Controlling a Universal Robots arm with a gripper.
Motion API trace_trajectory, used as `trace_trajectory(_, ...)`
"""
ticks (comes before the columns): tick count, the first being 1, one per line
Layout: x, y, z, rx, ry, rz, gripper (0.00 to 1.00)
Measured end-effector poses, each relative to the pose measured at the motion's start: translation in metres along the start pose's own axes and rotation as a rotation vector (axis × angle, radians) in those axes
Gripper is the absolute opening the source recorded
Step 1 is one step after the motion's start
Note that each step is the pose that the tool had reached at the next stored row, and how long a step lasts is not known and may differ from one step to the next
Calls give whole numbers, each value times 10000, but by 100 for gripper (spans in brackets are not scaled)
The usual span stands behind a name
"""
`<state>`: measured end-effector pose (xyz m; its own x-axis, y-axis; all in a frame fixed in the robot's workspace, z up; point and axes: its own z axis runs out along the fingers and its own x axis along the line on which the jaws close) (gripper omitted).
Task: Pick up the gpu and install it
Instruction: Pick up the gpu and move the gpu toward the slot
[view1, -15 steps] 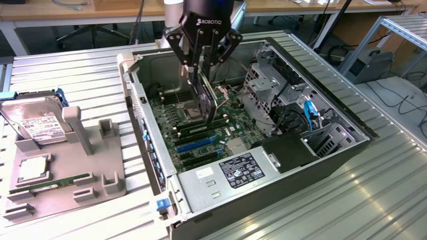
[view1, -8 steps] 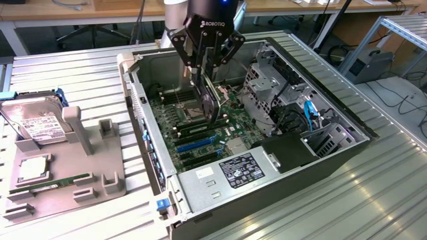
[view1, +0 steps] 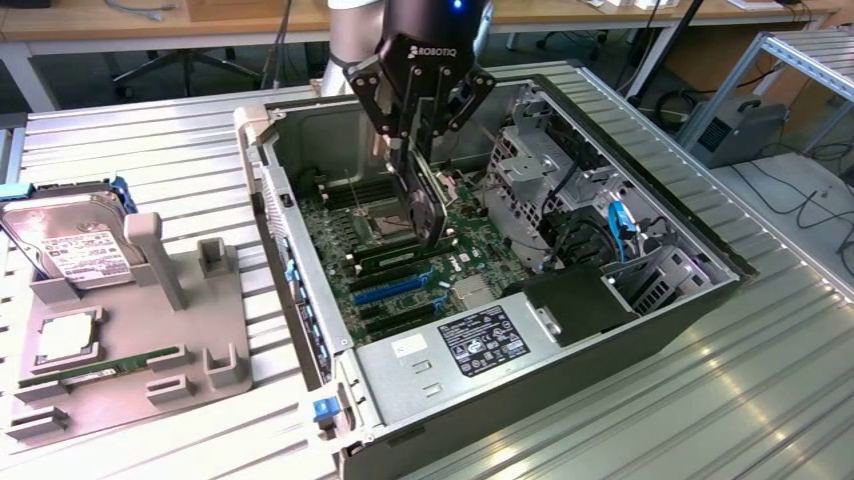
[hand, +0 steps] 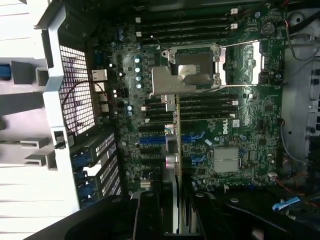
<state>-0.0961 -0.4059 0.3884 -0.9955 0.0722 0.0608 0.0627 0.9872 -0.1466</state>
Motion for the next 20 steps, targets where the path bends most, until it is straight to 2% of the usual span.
trace_trajectory(8,-113,14,21,2,23,-3,27)
trace_trajectory(20,-351,51,52,6,85,-13,27)
